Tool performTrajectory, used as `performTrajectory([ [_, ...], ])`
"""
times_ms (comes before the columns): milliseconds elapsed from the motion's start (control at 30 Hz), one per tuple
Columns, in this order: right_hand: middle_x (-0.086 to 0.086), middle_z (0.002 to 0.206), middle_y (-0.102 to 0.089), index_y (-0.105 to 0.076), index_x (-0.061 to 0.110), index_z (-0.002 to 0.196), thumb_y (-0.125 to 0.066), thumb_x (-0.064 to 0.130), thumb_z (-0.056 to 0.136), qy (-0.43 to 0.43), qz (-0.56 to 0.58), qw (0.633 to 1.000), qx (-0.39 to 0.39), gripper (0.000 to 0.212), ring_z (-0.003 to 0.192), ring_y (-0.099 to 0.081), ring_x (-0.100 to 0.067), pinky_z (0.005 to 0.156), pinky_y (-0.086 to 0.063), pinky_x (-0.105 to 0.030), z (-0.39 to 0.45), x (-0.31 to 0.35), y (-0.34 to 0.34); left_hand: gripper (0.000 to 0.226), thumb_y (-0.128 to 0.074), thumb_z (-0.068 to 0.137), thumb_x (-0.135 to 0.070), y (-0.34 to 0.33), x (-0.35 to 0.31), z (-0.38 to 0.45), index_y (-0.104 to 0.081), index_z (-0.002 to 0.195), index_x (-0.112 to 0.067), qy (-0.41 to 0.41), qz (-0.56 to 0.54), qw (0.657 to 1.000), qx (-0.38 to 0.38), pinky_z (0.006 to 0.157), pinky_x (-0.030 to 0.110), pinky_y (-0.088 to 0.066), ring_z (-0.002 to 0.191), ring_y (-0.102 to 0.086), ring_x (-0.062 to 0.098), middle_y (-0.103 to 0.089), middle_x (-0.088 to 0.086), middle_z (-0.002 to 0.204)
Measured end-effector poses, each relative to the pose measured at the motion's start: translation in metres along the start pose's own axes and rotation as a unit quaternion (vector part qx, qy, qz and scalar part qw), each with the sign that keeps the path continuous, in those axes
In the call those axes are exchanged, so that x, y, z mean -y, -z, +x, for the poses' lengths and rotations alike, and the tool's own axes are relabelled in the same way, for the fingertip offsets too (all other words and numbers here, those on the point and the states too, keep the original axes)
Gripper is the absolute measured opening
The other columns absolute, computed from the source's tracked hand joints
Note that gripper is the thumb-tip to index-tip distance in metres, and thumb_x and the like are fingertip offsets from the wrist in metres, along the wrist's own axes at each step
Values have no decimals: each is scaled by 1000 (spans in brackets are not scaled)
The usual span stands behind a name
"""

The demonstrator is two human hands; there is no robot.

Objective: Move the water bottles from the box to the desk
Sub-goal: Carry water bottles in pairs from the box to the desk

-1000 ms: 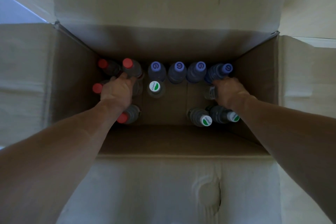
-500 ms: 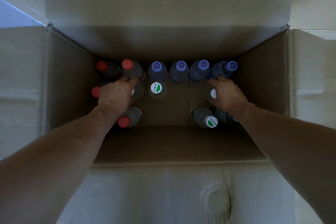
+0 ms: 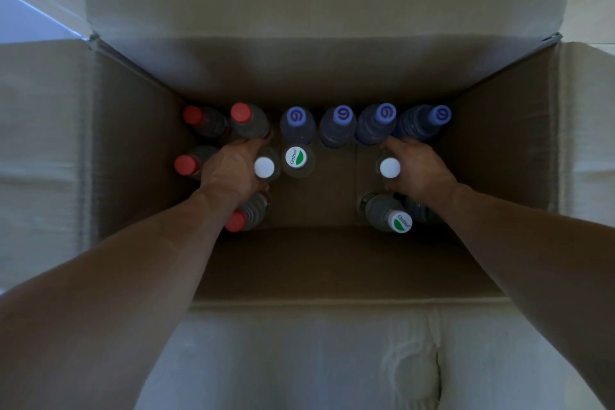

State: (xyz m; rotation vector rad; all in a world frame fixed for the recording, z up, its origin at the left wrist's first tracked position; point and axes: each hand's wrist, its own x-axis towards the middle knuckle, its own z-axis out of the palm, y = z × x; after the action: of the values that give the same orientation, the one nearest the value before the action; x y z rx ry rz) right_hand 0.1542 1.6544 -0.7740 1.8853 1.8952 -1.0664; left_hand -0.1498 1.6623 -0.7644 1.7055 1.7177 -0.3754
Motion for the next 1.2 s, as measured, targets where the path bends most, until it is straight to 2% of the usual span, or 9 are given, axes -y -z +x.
performTrajectory([
  [167,-19,125,-58,-49,8,128,-80,2,75,-4,7,999,-34,62,116,-56,-36,92,-51,-45,-7,4,7,49,-82,79,-30,11,-5,-7,-62,123,-20,-8,-23,999,-45,90,48,-53,108,-64,33,-68,10,116],
  [367,-8,107,-64,-49,19,114,-85,14,70,4,45,998,-36,58,100,-62,-30,75,-45,-33,-32,23,47,48,-87,70,-23,66,-27,-38,-63,110,-15,-47,-44,998,-30,82,42,-53,99,-60,27,-63,7,107],
  [433,-3,102,-64,-50,23,109,-89,21,66,12,70,997,-40,58,96,-61,-26,75,-46,-34,-42,32,70,44,-86,69,-26,89,-39,-50,-61,102,-13,-68,-52,996,-35,75,31,-43,92,-54,21,-58,4,99],
  [533,2,98,-66,-56,24,105,-93,29,60,40,129,989,-57,58,92,-61,-20,78,-49,-33,-55,47,109,39,-84,70,-27,123,-57,-67,-51,89,-17,-70,-115,991,-22,61,34,-41,81,-57,21,-59,3,89],
  [667,2,102,-70,-64,20,108,-90,18,61,65,177,981,-43,53,99,-64,-18,88,-50,-35,-67,68,160,38,-82,66,-26,170,-81,-82,-48,82,-23,-82,-129,988,-24,65,34,-47,80,-60,18,-61,-5,81],
  [800,9,90,-77,-70,22,96,-84,4,69,64,353,933,9,36,86,-72,-7,71,-54,-17,-85,83,198,23,-71,56,-32,219,-96,-96,-67,78,-28,-100,-204,974,-6,79,35,-57,86,-69,14,-73,-8,81],
  [867,4,96,-77,-71,21,99,-79,-4,73,52,435,898,37,37,93,-73,-13,78,-57,-25,-95,90,212,24,-70,55,-25,238,-101,-104,-70,78,-22,-118,-249,961,18,82,41,-59,85,-72,17,-75,-3,82],
  [1000,-10,113,-73,-68,13,112,-76,-3,71,49,531,842,80,45,109,-68,-30,94,-53,-47,-116,107,239,18,-65,61,-13,270,-114,-124,-72,74,-22,-159,-327,927,97,66,31,-47,70,-62,17,-68,0,73],
  [1200,-10,111,-74,-62,11,125,-75,15,79,24,587,807,62,48,103,-71,-27,87,-57,-47,-151,131,262,35,-75,52,-41,301,-126,-146,-76,87,-35,-72,-406,902,125,70,45,-62,84,-76,20,-78,1,92],
])
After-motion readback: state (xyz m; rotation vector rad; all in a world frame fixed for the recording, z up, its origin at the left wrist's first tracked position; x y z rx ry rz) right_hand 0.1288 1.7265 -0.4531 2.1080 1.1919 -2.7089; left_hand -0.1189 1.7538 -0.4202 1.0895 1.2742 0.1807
